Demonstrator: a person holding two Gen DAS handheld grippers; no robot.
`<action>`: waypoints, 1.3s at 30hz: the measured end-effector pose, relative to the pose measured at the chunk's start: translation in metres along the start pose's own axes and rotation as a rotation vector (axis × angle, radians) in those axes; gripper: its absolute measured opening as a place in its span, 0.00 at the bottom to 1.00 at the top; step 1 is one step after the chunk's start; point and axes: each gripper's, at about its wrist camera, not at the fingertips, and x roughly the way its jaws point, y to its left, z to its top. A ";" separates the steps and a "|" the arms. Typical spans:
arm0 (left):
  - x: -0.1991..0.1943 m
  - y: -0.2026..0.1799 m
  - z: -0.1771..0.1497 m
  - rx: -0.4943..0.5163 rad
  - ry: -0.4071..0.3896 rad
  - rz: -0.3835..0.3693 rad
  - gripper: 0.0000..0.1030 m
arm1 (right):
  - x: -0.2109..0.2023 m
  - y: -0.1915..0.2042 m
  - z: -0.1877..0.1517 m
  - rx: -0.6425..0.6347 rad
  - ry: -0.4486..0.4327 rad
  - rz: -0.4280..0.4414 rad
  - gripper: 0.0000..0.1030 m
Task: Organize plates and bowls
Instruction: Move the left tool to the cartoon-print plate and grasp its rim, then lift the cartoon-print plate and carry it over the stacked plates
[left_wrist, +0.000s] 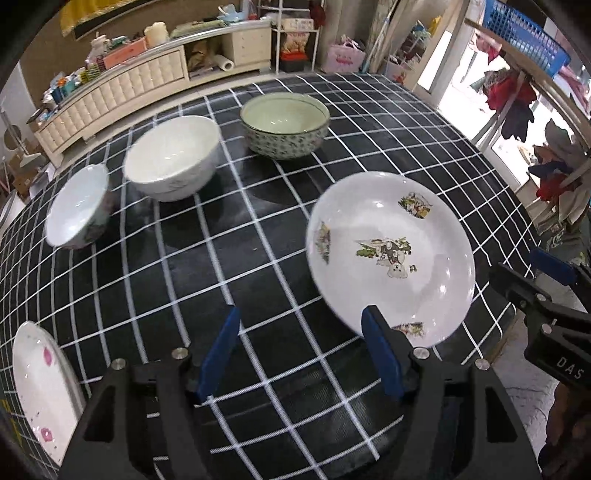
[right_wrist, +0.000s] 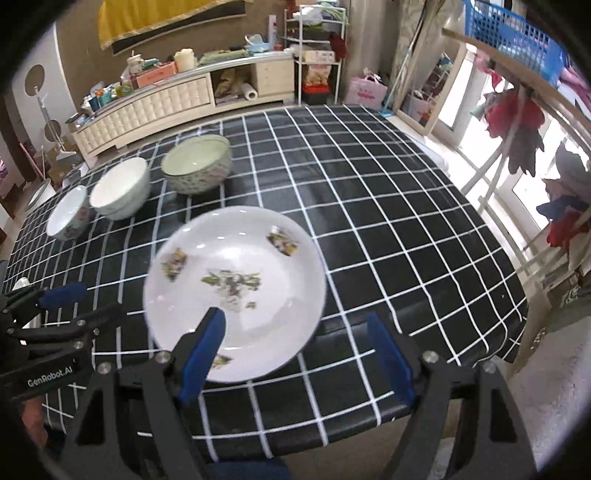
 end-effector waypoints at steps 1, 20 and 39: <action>0.007 -0.003 0.003 0.003 0.004 0.000 0.65 | 0.003 -0.002 0.001 0.002 0.005 -0.001 0.80; 0.077 -0.008 0.028 0.021 0.105 0.050 0.64 | 0.072 -0.022 0.020 0.013 0.084 0.060 0.69; 0.081 -0.021 0.037 0.064 0.084 -0.045 0.29 | 0.078 -0.025 0.018 0.018 0.111 0.134 0.32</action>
